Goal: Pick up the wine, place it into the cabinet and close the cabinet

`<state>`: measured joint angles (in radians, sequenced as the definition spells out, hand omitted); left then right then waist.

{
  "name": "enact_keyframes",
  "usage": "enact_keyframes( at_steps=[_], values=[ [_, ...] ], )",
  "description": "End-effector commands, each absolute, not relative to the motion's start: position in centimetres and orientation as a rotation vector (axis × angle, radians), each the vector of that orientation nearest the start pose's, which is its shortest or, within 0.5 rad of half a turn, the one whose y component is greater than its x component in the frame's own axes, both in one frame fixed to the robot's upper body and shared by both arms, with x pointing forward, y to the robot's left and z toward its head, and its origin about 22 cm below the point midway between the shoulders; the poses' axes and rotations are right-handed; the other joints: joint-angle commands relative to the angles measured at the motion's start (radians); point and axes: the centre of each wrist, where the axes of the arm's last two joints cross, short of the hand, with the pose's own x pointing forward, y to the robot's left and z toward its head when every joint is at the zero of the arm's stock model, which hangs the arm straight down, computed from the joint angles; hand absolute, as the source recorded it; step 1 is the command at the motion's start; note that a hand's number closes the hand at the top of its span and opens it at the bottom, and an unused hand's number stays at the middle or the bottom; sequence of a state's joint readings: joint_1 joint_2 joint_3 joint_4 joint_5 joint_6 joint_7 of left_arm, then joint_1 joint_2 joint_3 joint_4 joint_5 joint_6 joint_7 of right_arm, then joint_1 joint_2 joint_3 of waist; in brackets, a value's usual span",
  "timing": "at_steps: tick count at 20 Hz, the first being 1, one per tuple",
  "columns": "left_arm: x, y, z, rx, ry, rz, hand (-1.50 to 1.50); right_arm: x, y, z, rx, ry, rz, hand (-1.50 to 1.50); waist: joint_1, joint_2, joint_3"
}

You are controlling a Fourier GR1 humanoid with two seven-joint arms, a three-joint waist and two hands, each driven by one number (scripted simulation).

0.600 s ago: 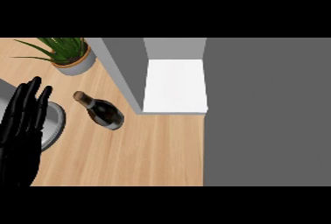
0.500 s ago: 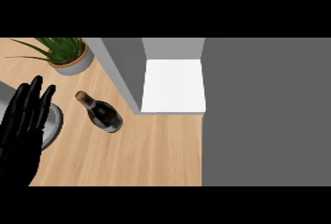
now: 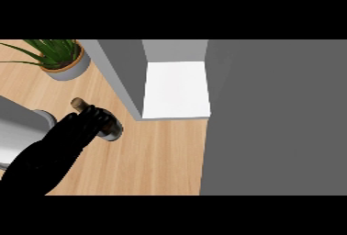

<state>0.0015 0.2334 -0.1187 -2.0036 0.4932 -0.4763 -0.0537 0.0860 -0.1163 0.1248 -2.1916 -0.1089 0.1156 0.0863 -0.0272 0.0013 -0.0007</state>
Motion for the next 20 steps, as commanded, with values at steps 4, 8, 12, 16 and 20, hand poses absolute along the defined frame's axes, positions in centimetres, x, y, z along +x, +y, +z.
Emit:
enact_keyframes(
  at_steps=[4, 8, 12, 16, 20],
  values=[
    [20.9, 27.7, 14.1, -1.031, -1.837, -0.482, -1.50, 15.0, -22.9, 15.0, 0.268, -1.974, 0.240, -1.50, 0.024, -0.005, 0.001],
    [19.8, 27.9, 14.7, -1.047, -1.810, -0.482, -1.50, 13.5, -23.1, 17.0, 0.291, -1.962, 0.232, -1.50, 0.027, -0.003, 0.001],
    [18.3, 27.9, 15.2, -1.032, -1.824, -0.490, -1.50, 14.4, -22.9, 18.2, 0.257, -1.965, 0.243, -1.50, 0.031, -0.003, 0.001],
    [19.8, 26.9, 15.3, -1.027, -1.844, -0.445, -1.50, 13.2, -22.1, 18.4, 0.278, -1.962, 0.234, -1.50, 0.024, -0.003, 0.001],
    [17.1, 26.3, 17.8, -1.032, -1.820, -0.434, -1.50, 15.4, -23.1, 18.7, 0.271, -1.972, 0.240, -1.50, 0.028, -0.002, 0.001]
  ],
)
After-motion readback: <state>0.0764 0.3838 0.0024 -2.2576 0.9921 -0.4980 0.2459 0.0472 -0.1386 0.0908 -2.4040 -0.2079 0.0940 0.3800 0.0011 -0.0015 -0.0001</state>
